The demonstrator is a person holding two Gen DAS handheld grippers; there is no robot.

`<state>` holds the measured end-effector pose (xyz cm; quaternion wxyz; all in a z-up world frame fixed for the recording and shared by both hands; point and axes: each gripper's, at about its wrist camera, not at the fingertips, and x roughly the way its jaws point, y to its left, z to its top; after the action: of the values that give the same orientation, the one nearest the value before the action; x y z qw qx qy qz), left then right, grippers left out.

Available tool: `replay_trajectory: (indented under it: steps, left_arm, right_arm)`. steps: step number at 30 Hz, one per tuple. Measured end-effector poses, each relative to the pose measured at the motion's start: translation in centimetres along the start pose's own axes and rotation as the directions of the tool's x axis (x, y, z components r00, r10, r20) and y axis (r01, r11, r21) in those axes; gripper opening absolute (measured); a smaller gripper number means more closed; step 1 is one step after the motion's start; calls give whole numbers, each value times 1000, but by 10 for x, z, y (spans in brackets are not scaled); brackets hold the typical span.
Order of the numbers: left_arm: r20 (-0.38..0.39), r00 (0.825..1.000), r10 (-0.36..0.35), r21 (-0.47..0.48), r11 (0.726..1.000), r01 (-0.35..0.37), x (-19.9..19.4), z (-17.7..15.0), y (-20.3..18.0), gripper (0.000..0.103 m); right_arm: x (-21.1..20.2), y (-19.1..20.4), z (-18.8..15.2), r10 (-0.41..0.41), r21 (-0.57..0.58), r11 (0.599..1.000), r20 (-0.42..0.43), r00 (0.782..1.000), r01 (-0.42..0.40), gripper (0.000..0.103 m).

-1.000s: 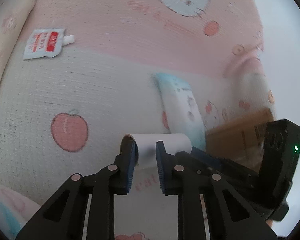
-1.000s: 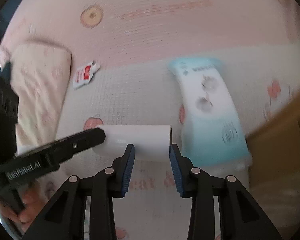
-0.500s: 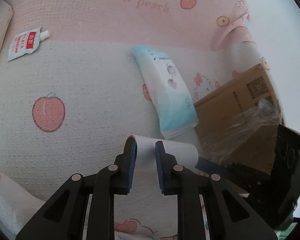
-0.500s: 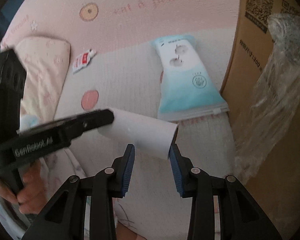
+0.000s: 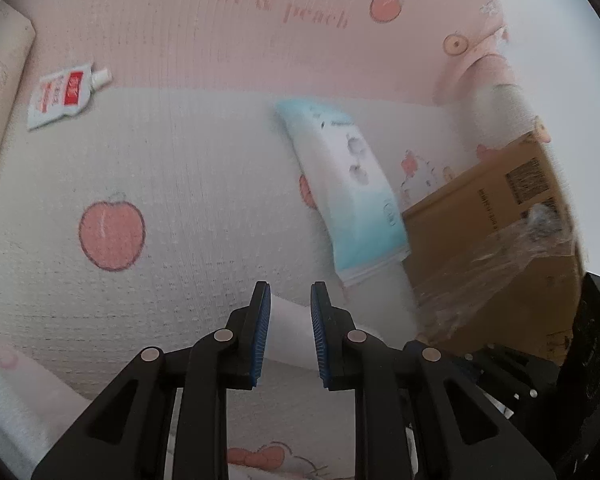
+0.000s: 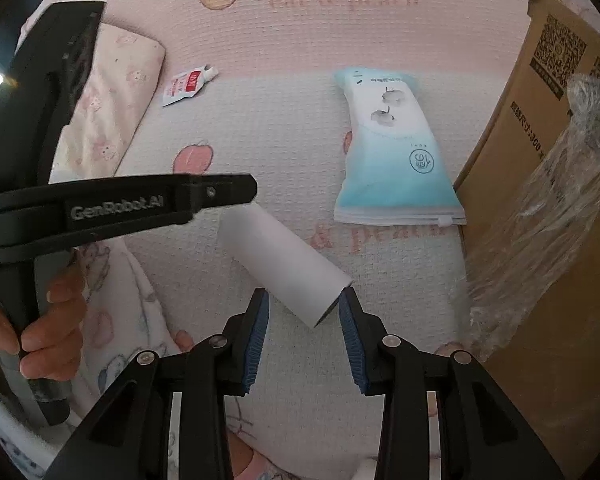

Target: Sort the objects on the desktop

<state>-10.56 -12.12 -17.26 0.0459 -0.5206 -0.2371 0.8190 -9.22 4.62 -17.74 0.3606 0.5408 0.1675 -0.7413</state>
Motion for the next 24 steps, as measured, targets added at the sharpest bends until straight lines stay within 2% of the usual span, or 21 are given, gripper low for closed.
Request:
replay_trajectory:
  steps: [5,6,7,8,11,13,18,24]
  left_arm:
    - [13,999,-37,-21,999,37,-13,-2,6,19]
    - [-1,999,-39,-23,999,39,-12,-4,7,15]
    - [-14,999,-30,-23,999,30,-11,-5,7,13]
    - [-28,999,-19,-21,1000,18,-9,-6,7,12]
    - [-86,996,25,-16,1000,-27,1,-12,4,12]
    - [-111,993,29,-16,999,-31,5,-14,4,12]
    - [-151,988,14,-32,999,-19,13,-17,6,12]
    - [-157,986,-54,-77,996,42,21,-13,11,14]
  right_arm:
    - [-8,0,4,-28,-23,999,35,999,29,33]
    - [-8,-1,5,-51,-24,998,49,997,53,31]
    - [-7,-3,6,-81,-25,996,54,995,83,16]
    - [-5,-4,9,-104,-30,994,49,993,106,14]
    - [-2,-8,13,-115,-41,992,37,993,116,14]
    - [1,-9,17,-113,-48,992,32,993,114,14]
    - [15,-9,21,-126,-75,989,10,992,127,14]
    - [26,-12,24,-102,-59,993,-26,994,100,15]
